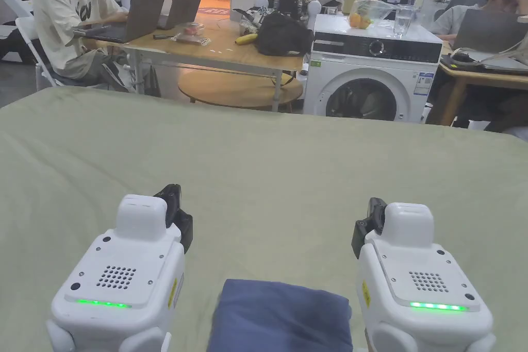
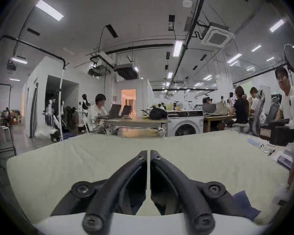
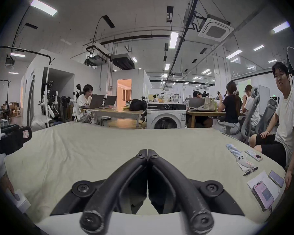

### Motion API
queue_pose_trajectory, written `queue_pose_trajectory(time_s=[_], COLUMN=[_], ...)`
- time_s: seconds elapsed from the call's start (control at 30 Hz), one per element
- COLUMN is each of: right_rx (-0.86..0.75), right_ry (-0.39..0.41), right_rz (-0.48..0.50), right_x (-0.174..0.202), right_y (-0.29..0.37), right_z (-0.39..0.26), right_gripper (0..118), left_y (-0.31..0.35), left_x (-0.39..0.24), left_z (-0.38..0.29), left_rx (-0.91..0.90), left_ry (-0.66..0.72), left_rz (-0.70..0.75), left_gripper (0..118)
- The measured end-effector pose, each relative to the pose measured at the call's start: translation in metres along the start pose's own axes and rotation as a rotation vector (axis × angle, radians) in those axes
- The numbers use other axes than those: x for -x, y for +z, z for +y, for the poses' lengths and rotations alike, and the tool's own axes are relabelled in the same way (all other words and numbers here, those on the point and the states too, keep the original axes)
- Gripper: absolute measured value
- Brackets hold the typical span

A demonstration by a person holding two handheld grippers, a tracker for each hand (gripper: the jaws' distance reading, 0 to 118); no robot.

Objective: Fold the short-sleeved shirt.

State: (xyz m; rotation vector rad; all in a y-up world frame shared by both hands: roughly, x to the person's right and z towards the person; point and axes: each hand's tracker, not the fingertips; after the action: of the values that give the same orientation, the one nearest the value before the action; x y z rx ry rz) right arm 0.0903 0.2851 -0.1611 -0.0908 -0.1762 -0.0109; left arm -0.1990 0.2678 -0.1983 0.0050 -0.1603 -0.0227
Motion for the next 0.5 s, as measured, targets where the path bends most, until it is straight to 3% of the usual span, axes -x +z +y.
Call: queue_pose_trajectory(time_s=[0.13, 0.33, 0.5], right_rx=[0.055, 0.298, 0.482], right_ry=[0.023, 0.036, 0.066], right_rz=[0.02, 0.113, 0.159], right_x=[-0.006, -0.002, 0.008], right_y=[0.015, 0.041, 0.022], right_z=[-0.01, -0.052, -0.09], right_gripper=[0, 0, 0], left_y=[0.003, 0.005, 0.006], left_x=[0.002, 0.011, 0.02], left_z=[-0.001, -0.006, -0.017], left_rx=[0.003, 0.071, 0.14], left_ry=[0.008, 0.07, 0.112], left_rz=[-0.022, -0.06, -0.081], left_gripper=[0, 0, 0])
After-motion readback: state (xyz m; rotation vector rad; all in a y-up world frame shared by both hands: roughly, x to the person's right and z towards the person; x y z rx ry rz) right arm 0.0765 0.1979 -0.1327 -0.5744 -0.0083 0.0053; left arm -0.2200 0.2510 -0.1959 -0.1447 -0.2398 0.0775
